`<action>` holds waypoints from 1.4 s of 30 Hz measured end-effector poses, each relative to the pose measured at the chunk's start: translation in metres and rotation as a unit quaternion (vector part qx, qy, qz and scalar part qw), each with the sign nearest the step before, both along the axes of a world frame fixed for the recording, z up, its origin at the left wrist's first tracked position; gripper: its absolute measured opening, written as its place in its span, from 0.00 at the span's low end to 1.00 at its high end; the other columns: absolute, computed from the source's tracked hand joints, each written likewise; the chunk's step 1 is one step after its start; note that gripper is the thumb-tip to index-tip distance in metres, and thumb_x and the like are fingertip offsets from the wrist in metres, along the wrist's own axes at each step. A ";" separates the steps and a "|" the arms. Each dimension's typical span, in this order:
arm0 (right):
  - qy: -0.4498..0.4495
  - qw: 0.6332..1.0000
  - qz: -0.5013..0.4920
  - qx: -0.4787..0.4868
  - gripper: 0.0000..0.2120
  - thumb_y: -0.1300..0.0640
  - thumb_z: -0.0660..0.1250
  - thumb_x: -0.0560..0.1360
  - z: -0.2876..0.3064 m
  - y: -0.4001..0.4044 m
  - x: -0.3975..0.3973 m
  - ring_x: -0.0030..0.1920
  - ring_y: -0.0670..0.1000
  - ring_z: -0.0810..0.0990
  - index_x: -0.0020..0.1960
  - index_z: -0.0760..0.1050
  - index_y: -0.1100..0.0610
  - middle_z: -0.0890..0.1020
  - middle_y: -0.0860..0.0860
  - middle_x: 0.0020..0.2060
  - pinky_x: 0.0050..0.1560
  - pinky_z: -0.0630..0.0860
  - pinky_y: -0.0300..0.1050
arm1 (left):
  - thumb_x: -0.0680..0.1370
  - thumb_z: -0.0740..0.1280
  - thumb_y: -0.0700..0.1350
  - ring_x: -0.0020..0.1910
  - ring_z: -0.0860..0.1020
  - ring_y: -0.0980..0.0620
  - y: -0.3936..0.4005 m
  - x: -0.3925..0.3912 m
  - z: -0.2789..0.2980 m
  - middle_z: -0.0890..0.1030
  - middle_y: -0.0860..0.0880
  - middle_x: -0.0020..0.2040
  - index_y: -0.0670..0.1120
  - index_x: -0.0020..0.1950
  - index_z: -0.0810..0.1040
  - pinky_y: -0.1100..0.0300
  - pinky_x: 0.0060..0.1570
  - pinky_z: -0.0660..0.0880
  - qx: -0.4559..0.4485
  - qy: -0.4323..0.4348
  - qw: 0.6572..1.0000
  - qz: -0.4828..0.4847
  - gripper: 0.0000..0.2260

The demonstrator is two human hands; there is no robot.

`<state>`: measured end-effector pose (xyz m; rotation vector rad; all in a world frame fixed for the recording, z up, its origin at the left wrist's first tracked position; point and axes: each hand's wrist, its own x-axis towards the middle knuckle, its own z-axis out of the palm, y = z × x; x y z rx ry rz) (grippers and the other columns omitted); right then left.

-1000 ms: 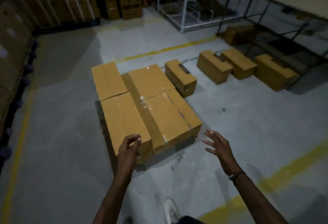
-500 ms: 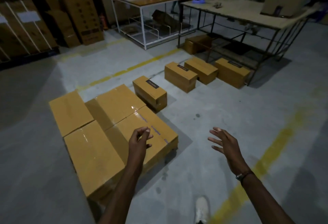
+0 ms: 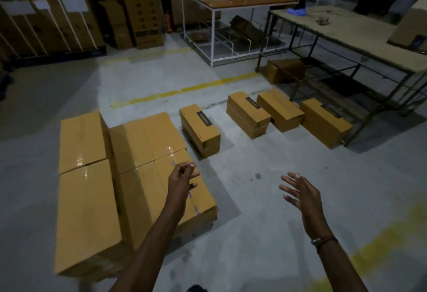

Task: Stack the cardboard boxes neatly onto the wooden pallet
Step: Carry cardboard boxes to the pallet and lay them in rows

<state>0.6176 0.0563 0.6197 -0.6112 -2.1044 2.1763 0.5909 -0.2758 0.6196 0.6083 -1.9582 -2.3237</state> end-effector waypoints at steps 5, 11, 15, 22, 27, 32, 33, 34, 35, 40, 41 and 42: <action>-0.002 0.998 0.057 -0.007 0.15 0.48 0.61 0.86 -0.007 0.004 -0.095 0.55 0.53 0.87 0.65 0.80 0.55 0.87 0.50 0.58 0.56 0.81 0.53 | 0.85 0.66 0.48 0.55 0.83 0.48 0.026 -0.065 -0.005 0.84 0.47 0.58 0.46 0.57 0.81 0.49 0.49 0.77 0.000 -0.008 1.000 0.028 0.07; -0.004 0.992 0.128 -0.005 0.16 0.47 0.62 0.86 -0.024 0.002 -0.227 0.56 0.53 0.87 0.65 0.80 0.54 0.87 0.50 0.58 0.55 0.81 0.53 | 0.84 0.67 0.46 0.55 0.83 0.48 0.044 -0.163 -0.031 0.84 0.47 0.58 0.45 0.57 0.81 0.52 0.49 0.76 0.015 -0.022 0.996 0.090 0.07; -0.015 0.987 0.160 0.014 0.16 0.46 0.62 0.86 -0.026 0.008 -0.310 0.56 0.52 0.87 0.66 0.80 0.53 0.87 0.49 0.58 0.55 0.81 0.52 | 0.84 0.67 0.47 0.57 0.83 0.49 0.053 -0.246 -0.040 0.85 0.47 0.59 0.46 0.57 0.81 0.53 0.48 0.77 0.030 -0.036 0.992 0.119 0.07; -0.051 0.980 0.190 0.025 0.14 0.47 0.62 0.85 -0.023 0.027 -0.436 0.55 0.52 0.87 0.64 0.80 0.52 0.87 0.49 0.58 0.54 0.80 0.51 | 0.85 0.66 0.47 0.53 0.83 0.49 0.057 -0.368 -0.051 0.84 0.44 0.59 0.46 0.55 0.81 0.50 0.51 0.77 0.049 -0.055 0.987 0.142 0.06; -0.065 0.970 0.233 0.025 0.13 0.47 0.62 0.85 -0.028 0.021 -0.529 0.55 0.52 0.87 0.64 0.80 0.51 0.87 0.48 0.57 0.57 0.81 0.53 | 0.84 0.67 0.46 0.48 0.82 0.51 0.061 -0.429 -0.058 0.84 0.46 0.54 0.42 0.59 0.81 0.51 0.49 0.76 0.061 -0.075 0.980 0.176 0.09; -0.074 0.947 0.310 0.029 0.12 0.48 0.62 0.85 -0.041 0.002 -0.629 0.56 0.51 0.87 0.63 0.80 0.49 0.87 0.48 0.59 0.58 0.80 0.53 | 0.85 0.65 0.46 0.51 0.83 0.51 0.058 -0.484 -0.082 0.84 0.45 0.58 0.41 0.64 0.79 0.55 0.45 0.76 0.058 -0.123 0.967 0.216 0.12; -0.072 0.942 0.326 0.031 0.11 0.48 0.63 0.85 -0.044 -0.003 -0.649 0.56 0.50 0.87 0.62 0.81 0.48 0.86 0.47 0.59 0.58 0.80 0.53 | 0.85 0.64 0.47 0.51 0.83 0.51 0.057 -0.495 -0.088 0.84 0.45 0.58 0.42 0.64 0.79 0.55 0.45 0.76 0.056 -0.132 0.964 0.226 0.12; -0.070 0.936 0.342 0.036 0.10 0.47 0.63 0.85 -0.047 -0.007 -0.666 0.56 0.49 0.87 0.62 0.81 0.48 0.86 0.46 0.59 0.58 0.81 0.53 | 0.86 0.63 0.47 0.52 0.83 0.51 0.057 -0.503 -0.093 0.84 0.45 0.58 0.42 0.65 0.79 0.55 0.45 0.76 0.053 -0.138 0.962 0.231 0.12; -0.070 0.930 0.359 0.042 0.10 0.47 0.64 0.85 -0.049 -0.013 -0.685 0.55 0.48 0.87 0.61 0.81 0.47 0.86 0.45 0.60 0.58 0.81 0.52 | 0.86 0.63 0.47 0.51 0.83 0.51 0.057 -0.513 -0.097 0.84 0.46 0.58 0.42 0.65 0.78 0.55 0.45 0.76 0.053 -0.142 0.959 0.238 0.12; -0.077 0.895 0.432 0.078 0.13 0.44 0.65 0.84 -0.068 -0.041 -0.776 0.58 0.48 0.85 0.64 0.80 0.48 0.84 0.46 0.63 0.56 0.81 0.49 | 0.86 0.63 0.48 0.49 0.83 0.53 0.053 -0.574 -0.113 0.84 0.47 0.58 0.42 0.65 0.78 0.55 0.47 0.75 0.058 -0.172 0.943 0.278 0.13; -0.083 0.890 0.441 0.086 0.15 0.44 0.65 0.84 -0.073 -0.048 -0.792 0.59 0.49 0.85 0.66 0.80 0.50 0.83 0.47 0.64 0.54 0.81 0.49 | 0.86 0.63 0.48 0.49 0.83 0.53 0.049 -0.585 -0.114 0.84 0.47 0.58 0.43 0.65 0.78 0.55 0.48 0.75 0.062 -0.177 0.941 0.283 0.13; -0.090 0.884 0.449 0.094 0.16 0.44 0.66 0.84 -0.078 -0.057 -0.807 0.60 0.50 0.84 0.67 0.79 0.51 0.82 0.48 0.65 0.53 0.80 0.48 | 0.86 0.63 0.48 0.49 0.83 0.53 0.045 -0.596 -0.115 0.83 0.47 0.58 0.43 0.65 0.78 0.55 0.48 0.75 0.068 -0.180 0.939 0.286 0.13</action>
